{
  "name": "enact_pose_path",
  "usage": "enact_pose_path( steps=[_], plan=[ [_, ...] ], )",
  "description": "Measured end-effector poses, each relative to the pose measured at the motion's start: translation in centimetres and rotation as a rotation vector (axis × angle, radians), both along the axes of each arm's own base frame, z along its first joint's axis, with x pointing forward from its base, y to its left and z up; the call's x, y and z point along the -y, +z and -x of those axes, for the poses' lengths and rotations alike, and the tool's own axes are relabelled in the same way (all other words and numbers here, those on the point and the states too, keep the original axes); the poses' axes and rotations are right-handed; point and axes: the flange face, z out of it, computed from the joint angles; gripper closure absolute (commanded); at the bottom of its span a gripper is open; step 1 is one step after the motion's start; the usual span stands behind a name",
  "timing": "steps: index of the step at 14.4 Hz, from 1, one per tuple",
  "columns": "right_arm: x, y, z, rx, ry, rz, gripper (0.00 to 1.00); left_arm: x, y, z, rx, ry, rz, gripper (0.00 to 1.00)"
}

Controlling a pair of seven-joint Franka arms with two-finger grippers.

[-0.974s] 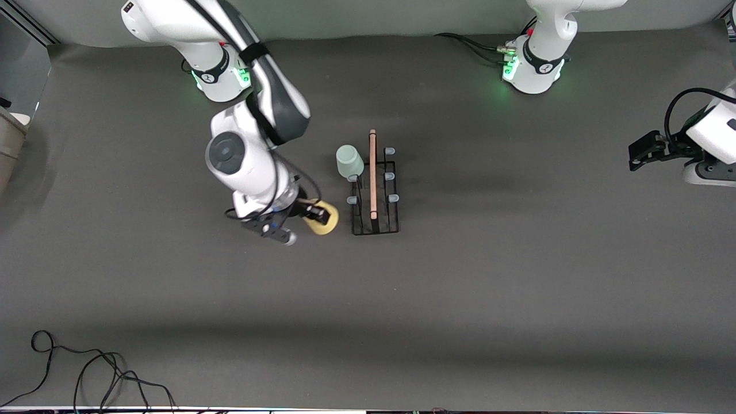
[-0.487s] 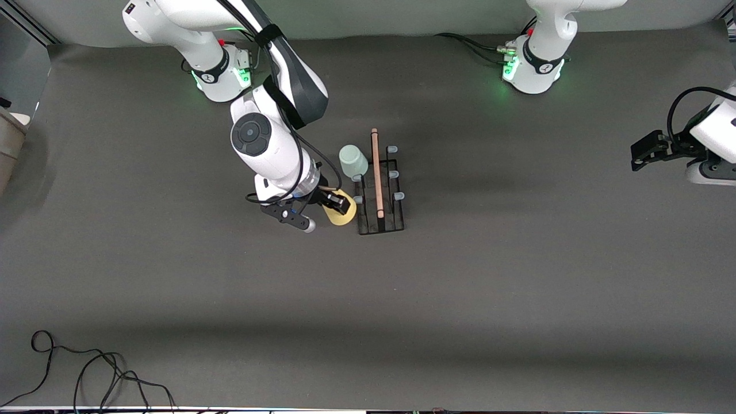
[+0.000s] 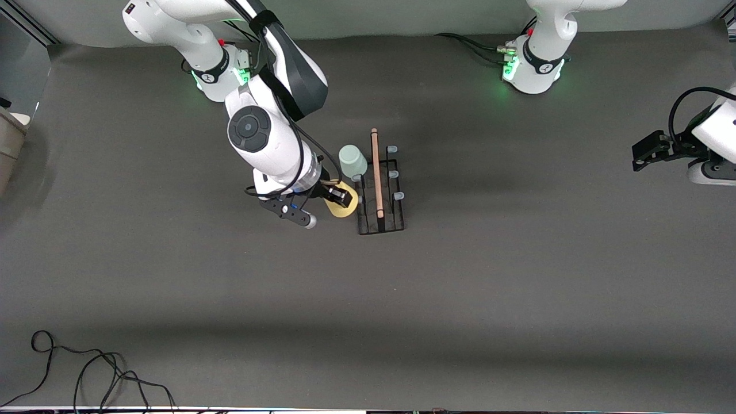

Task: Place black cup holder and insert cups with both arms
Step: 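Carry the yellow cup to the rack and lower it onto a peg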

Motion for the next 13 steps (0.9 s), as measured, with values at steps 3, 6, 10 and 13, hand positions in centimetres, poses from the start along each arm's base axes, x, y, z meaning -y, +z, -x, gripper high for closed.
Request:
enact_pose_path(
  steps=[3,6,10,13],
  plan=[
    [-1.2,-1.3,0.8,0.001,0.005,0.049,1.00,0.0,0.0,0.0,0.000,0.000,0.000,0.00],
    [-2.0,-2.5,0.9,-0.004,0.006,0.064,1.00,0.0,0.0,0.0,0.000,0.000,0.000,0.00],
    [-2.7,-2.8,0.6,0.002,-0.001,0.067,1.00,0.0,-0.1,-0.1,-0.001,0.000,0.000,0.00],
    [-3.1,-2.9,0.5,0.004,0.000,0.068,1.00,0.0,-0.1,-0.1,-0.002,0.000,0.000,0.00]
  ],
)
